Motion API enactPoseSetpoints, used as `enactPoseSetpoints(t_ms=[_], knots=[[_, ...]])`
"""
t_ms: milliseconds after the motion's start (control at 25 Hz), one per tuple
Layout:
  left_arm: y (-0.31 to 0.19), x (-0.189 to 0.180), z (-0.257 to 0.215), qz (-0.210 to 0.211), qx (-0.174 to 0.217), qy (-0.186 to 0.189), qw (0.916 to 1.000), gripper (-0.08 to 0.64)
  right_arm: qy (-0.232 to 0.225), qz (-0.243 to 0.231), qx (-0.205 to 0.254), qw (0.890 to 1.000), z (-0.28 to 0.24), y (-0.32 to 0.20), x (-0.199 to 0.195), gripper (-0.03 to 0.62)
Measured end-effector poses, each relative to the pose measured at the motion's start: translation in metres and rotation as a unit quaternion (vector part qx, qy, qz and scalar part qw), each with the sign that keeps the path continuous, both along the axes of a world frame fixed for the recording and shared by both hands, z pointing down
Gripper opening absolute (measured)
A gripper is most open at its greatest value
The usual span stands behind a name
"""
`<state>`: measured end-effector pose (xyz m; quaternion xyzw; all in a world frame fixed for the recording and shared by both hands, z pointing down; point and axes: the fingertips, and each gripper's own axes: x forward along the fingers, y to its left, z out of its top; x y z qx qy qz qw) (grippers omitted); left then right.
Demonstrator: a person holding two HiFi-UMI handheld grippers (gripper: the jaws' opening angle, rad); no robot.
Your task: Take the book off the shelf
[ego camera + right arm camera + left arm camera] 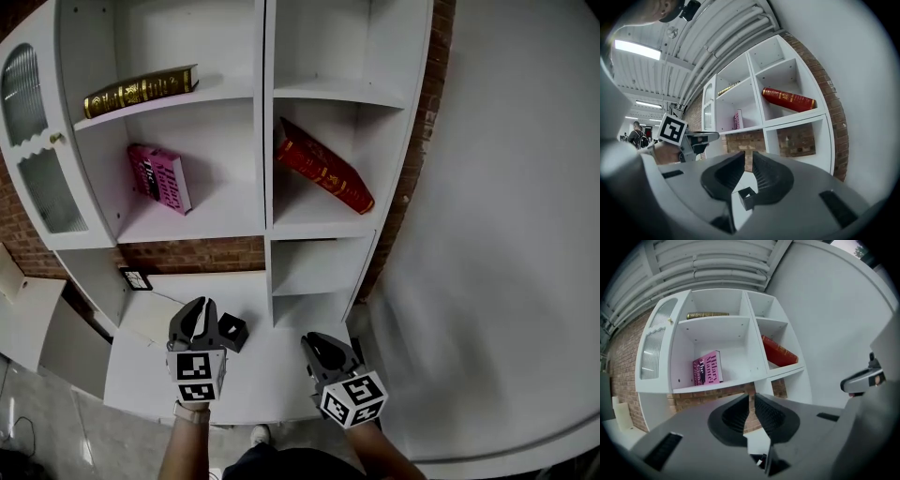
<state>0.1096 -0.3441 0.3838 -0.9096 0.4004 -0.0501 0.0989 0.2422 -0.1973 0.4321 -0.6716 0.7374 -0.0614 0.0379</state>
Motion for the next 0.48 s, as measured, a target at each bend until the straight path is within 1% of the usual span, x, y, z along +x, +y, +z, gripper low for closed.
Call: enactPoseSetpoints(t_ms=[120, 160, 280, 360, 480], knots=[[-0.032, 0.000, -0.018, -0.019, -0.005, 0.013, 0.9997, 0.026, 0.007, 0.007, 0.001, 1.000, -0.005, -0.021, 0.002, 0.058], [-0.043, 0.001, -0.027, -0.024, -0.001, 0.021, 0.9995, 0.026, 0.009, 0.008, 0.000, 1.000, -0.006, -0.028, 0.002, 0.057], [-0.074, 0.002, -0.057, -0.039, 0.026, 0.044, 0.9979, 0.048, 0.014, 0.013, -0.002, 1.000, -0.009, -0.047, 0.001, 0.058], [-0.096, 0.004, -0.075, -0.050, 0.040, 0.050, 0.9967, 0.062, 0.016, 0.015, -0.004, 1.000, -0.010, -0.059, 0.000, 0.058], [-0.127, 0.009, -0.097, -0.063, 0.048, 0.052, 0.9955, 0.092, 0.018, 0.018, -0.005, 1.000, -0.014, -0.075, -0.002, 0.057]])
